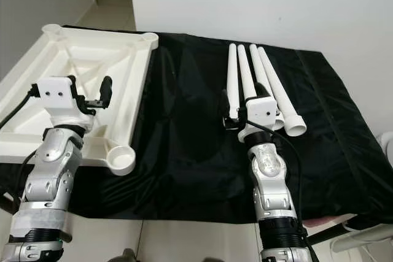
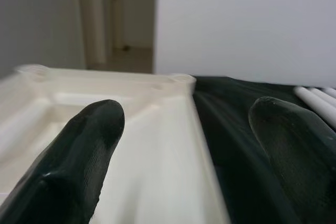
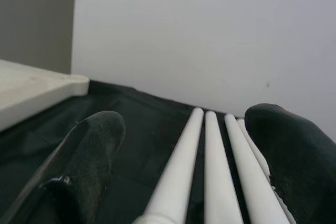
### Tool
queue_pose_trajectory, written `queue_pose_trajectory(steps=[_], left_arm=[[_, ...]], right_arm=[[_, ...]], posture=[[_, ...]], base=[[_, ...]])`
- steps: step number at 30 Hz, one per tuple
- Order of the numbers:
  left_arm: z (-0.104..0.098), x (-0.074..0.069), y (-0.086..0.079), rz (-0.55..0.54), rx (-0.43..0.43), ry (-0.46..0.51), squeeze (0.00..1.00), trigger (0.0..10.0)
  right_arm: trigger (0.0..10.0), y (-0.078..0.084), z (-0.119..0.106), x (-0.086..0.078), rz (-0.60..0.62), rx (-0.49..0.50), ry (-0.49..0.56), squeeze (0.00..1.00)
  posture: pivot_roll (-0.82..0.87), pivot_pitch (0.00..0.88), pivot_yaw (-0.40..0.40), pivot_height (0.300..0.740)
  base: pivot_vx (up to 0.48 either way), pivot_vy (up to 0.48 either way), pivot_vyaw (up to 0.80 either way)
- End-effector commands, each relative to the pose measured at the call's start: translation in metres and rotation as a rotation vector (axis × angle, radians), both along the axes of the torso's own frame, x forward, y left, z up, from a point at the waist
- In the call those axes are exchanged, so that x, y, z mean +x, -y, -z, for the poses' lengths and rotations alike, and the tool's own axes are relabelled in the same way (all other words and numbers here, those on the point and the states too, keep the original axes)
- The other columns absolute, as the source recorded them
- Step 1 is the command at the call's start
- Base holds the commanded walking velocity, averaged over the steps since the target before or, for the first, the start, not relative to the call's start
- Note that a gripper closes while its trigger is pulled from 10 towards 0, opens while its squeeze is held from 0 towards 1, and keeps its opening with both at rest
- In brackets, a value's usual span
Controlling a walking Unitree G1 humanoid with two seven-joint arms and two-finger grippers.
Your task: Building children table
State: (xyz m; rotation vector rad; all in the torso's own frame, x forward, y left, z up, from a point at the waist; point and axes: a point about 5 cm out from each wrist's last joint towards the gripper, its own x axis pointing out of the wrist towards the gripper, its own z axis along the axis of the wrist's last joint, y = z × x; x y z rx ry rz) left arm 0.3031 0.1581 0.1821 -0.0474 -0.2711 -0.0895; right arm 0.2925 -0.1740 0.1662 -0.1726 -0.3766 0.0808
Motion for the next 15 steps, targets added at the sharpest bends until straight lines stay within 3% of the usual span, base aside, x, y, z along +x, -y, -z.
queue_pose_trajectory(steps=[1, 11, 15], left_arm=[[0.0011, -0.0002, 0.0012, 0.003, 0.008, -0.003, 0.00, 10.0], [0.0014, -0.0014, 0.0001, 0.001, 0.013, -0.008, 0.00, 10.0], [0.0022, -0.0017, 0.0016, 0.006, 0.015, -0.017, 0.00, 10.0]], right_arm=[[10.0, 0.0016, 0.0011, -0.0005, 0.004, 0.006, 0.000, 0.00], [10.0, 0.0025, 0.0041, 0.0003, 0.025, 0.007, -0.020, 0.00], [10.0, 0.0031, 0.0055, 0.0000, 0.036, 0.016, -0.026, 0.00]], posture=[[0.01, 0.000, -0.031, 0.740], [0.01, 0.000, -0.026, 0.740], [0.01, 0.000, -0.012, 0.740]], base=[[0.000, 0.000, 0.00], [0.000, 0.000, 0.00], [0.000, 0.000, -0.80]])
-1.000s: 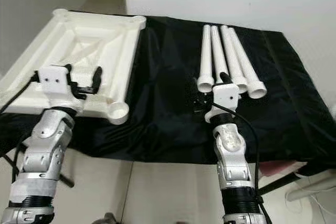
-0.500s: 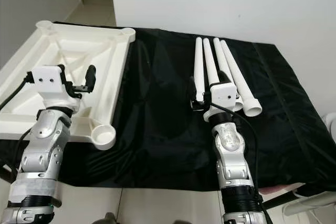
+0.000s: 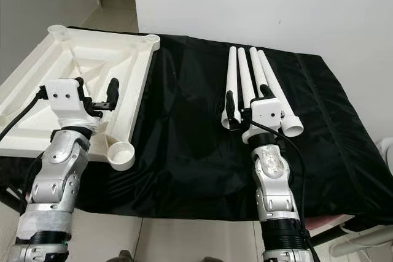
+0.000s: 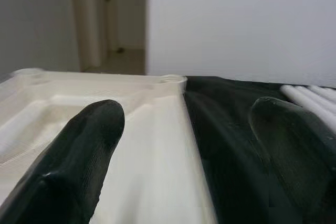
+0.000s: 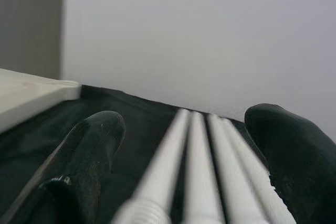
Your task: Building children table
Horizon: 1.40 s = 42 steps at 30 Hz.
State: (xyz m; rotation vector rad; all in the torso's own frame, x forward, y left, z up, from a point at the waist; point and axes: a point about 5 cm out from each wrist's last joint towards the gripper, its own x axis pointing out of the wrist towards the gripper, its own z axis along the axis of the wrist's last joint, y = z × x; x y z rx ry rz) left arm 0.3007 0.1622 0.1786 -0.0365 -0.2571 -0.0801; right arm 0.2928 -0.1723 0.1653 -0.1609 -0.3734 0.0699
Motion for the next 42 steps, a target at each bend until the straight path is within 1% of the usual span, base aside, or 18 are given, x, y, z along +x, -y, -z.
queue_pose_trajectory(steps=[1, 10, 28, 34, 39, 42], left_arm=[[-0.001, 0.001, 0.006, 0.017, 0.005, -0.003, 0.00, 10.0], [-0.003, 0.003, 0.005, 0.016, -0.002, -0.004, 0.00, 10.0], [-0.003, 0.002, 0.006, 0.013, -0.010, -0.002, 0.00, 10.0], [-0.005, 0.002, 0.012, 0.028, 0.029, 0.005, 0.00, 10.0], [-0.003, 0.000, 0.020, 0.057, 0.072, 0.004, 0.00, 10.0], [-0.003, -0.001, 0.022, 0.059, 0.074, 0.005, 0.00, 10.0]], right_arm=[[10.0, 0.005, 0.005, 0.000, 0.027, 0.003, -0.023, 0.00], [10.0, 0.006, 0.004, 0.000, 0.037, 0.012, -0.016, 0.00], [10.0, 0.005, 0.002, 0.001, 0.036, 0.007, -0.008, 0.00], [10.0, 0.007, 0.003, 0.001, 0.047, 0.017, -0.013, 0.00], [10.0, 0.007, 0.005, 0.001, 0.053, 0.018, -0.016, 0.00], [10.0, 0.007, 0.005, 0.001, 0.054, 0.017, -0.016, 0.00]], posture=[[0.01, 0.000, -0.012, 0.740], [0.00, 0.000, -0.008, 0.740], [0.00, 0.000, -0.013, 0.740], [0.01, 0.000, -0.011, 0.740], [0.01, 0.000, -0.010, 0.740], [0.01, 0.000, -0.010, 0.740]], base=[[0.000, 0.000, -0.80], [0.000, 0.000, -0.77], [0.000, 0.331, 0.00], [0.000, 0.000, 0.00], [0.000, 0.000, 0.00], [0.000, 0.000, 0.00]])
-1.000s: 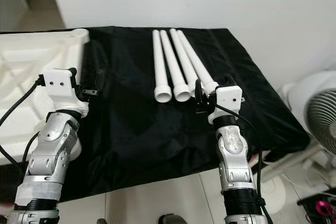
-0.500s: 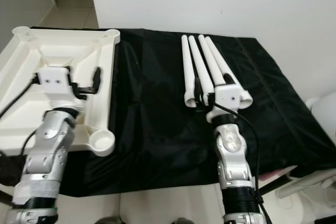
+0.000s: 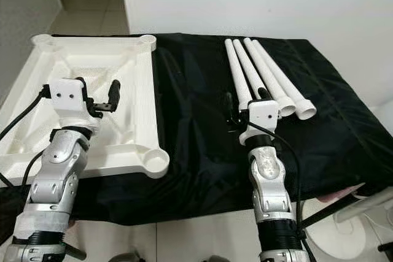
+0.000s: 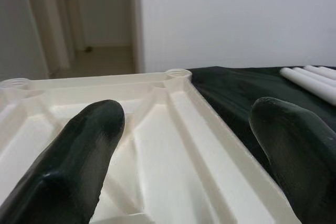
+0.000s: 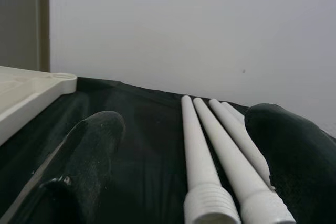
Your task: Building children table
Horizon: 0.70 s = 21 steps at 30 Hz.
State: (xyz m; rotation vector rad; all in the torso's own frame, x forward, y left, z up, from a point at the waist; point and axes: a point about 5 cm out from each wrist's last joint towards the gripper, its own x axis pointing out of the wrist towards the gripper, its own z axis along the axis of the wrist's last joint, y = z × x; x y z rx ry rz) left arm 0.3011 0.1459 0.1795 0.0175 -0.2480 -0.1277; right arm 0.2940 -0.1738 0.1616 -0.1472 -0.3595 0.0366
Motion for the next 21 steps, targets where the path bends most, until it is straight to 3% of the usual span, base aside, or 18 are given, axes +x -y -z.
queue_pose_trajectory(steps=[1, 13, 18, 19, 21], left_arm=[[-0.002, -0.002, 0.007, 0.023, 0.022, 0.016, 0.00, 10.0], [-0.003, -0.002, 0.014, 0.061, 0.014, 0.011, 0.00, 10.0], [-0.005, -0.005, 0.035, 0.192, -0.012, -0.037, 0.00, 10.0], [-0.009, -0.007, 0.042, 0.240, -0.007, -0.038, 0.00, 10.0], [-0.011, -0.008, 0.046, 0.271, 0.005, -0.031, 0.00, 10.0]], right_arm=[[10.0, 0.005, 0.001, 0.000, 0.022, -0.002, -0.004, 0.00], [10.0, 0.006, 0.004, 0.003, 0.045, 0.026, -0.028, 0.00], [10.0, 0.008, 0.007, 0.010, 0.042, 0.055, -0.079, 0.00], [10.0, 0.009, 0.008, 0.013, 0.033, 0.067, -0.090, 1.00], [10.0, 0.010, 0.007, 0.015, 0.030, 0.076, -0.095, 1.00]], posture=[[0.01, 0.000, -0.008, 0.740], [0.01, 0.000, -0.007, 0.740], [0.01, 0.006, -0.012, 0.740], [0.01, 0.010, -0.011, 0.740], [0.01, 0.010, -0.011, 0.740]], base=[[0.000, 0.000, 0.00], [0.000, 0.000, 0.00], [0.000, 0.000, 0.00], [0.000, 0.000, 0.00], [0.000, 0.000, 0.00]])
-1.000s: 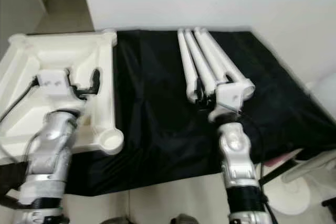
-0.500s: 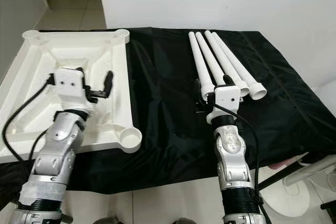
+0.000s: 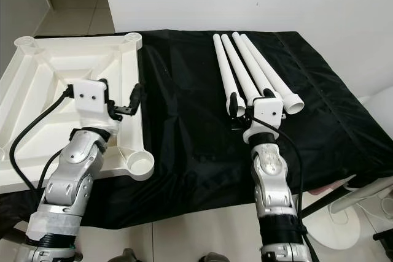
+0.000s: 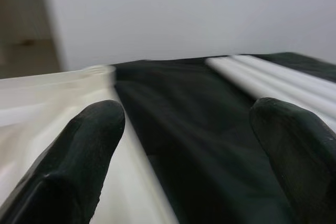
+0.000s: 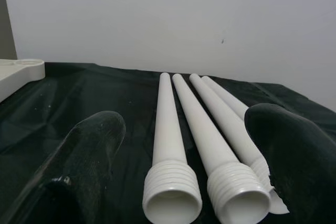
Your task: Building children table
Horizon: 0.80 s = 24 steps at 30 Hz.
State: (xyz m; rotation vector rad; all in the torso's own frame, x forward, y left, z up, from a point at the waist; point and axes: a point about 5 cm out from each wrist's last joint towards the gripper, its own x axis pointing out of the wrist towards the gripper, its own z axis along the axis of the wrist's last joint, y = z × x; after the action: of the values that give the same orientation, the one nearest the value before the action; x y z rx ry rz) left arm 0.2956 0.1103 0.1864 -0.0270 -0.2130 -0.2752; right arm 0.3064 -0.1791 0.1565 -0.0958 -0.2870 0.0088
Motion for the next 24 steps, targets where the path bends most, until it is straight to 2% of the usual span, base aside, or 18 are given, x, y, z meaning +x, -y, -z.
queue_pose_trajectory(steps=[1, 2, 7, 8, 11, 12, 18, 24], left_arm=[[-0.004, -0.003, 0.011, 0.120, 0.026, 0.010, 0.00, 10.0], [-0.009, -0.004, 0.017, 0.172, 0.033, 0.001, 0.00, 10.0], [-0.017, -0.007, 0.025, 0.233, 0.052, -0.008, 0.00, 10.0], [-0.022, -0.008, 0.028, 0.255, 0.063, -0.011, 0.00, 10.0], [-0.025, -0.011, 0.030, 0.288, 0.096, -0.024, 0.00, 10.0], [-0.026, -0.013, 0.030, 0.296, 0.094, -0.041, 0.00, 10.0], [-0.027, -0.012, 0.024, 0.259, 0.124, -0.074, 0.00, 10.0], [-0.030, -0.015, 0.021, 0.238, 0.130, -0.101, 0.00, 10.0]], right_arm=[[10.0, 0.004, 0.002, 0.003, 0.007, 0.022, -0.023, 1.00], [10.0, 0.007, -0.001, 0.010, 0.014, 0.033, -0.029, 1.00], [10.0, 0.011, -0.005, 0.022, 0.048, 0.028, -0.046, 1.00], [10.0, 0.011, -0.006, 0.027, 0.040, 0.032, -0.062, 0.00], [10.0, 0.010, -0.005, 0.033, 0.036, 0.031, -0.084, 0.00], [10.0, 0.009, -0.005, 0.035, 0.030, 0.032, -0.093, 0.00], [10.0, 0.002, -0.008, 0.045, -0.019, 0.038, -0.122, 0.00], [10.0, -0.005, -0.016, 0.059, -0.095, 0.094, -0.129, 0.00]], posture=[[0.01, 0.010, -0.011, 0.740], [0.02, 0.031, -0.014, 0.740], [0.02, 0.053, -0.013, 0.740], [0.03, 0.068, -0.013, 0.740], [0.03, 0.082, -0.015, 0.740], [0.04, 0.111, -0.018, 0.740], [0.05, 0.174, -0.011, 0.740], [0.08, 0.211, -0.005, 0.740]], base=[[0.000, 0.000, 0.00], [0.000, 0.000, 0.00], [0.000, 0.000, 0.00], [0.000, 0.000, 0.00], [0.000, 0.000, 0.00], [0.000, 0.000, 0.00], [0.000, 0.000, 0.00], [0.000, 0.000, 0.00]])
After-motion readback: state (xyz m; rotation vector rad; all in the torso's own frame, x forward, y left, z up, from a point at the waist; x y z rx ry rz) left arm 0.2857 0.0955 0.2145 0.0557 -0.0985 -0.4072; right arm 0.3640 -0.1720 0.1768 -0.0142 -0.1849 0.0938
